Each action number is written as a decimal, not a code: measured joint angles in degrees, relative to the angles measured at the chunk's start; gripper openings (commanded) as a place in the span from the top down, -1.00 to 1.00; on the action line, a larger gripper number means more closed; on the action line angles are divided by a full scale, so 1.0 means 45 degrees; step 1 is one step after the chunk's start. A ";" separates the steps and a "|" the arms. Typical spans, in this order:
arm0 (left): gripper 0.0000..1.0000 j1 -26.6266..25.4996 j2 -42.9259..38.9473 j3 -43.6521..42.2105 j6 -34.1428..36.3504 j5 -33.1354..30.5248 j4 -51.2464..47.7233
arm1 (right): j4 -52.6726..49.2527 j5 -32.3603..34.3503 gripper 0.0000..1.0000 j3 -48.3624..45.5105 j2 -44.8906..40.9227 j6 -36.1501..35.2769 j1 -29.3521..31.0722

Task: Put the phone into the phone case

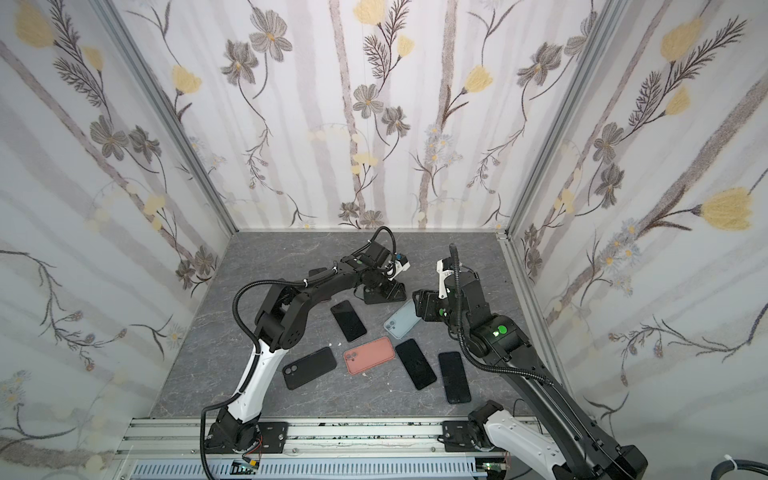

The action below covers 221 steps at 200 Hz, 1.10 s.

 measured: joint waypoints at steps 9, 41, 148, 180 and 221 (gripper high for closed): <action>0.21 0.0092 0.0058 0.0019 0.0000 -0.0097 -0.0010 | 0.0000 0.0000 -0.37 0.0000 0.0015 0.0039 0.0019; 0.21 0.0228 0.0170 -0.0301 0.0010 -0.0330 -0.0141 | -0.0024 0.0000 -0.36 0.0000 0.0024 0.0102 0.0097; 0.27 0.1117 -0.1967 -0.4007 0.0597 -0.0369 0.0296 | -0.0117 0.0010 -0.32 -0.0058 0.0068 0.0330 0.0500; 0.28 0.1219 -0.2181 -0.4449 0.1049 -0.0355 0.0374 | -0.0121 0.0063 -0.32 -0.0121 0.0068 0.0466 0.0675; 0.42 0.1273 -0.2463 -0.4901 0.1661 -0.0447 0.0471 | -0.0131 0.0287 -0.31 -0.0223 -0.0005 0.0559 0.0772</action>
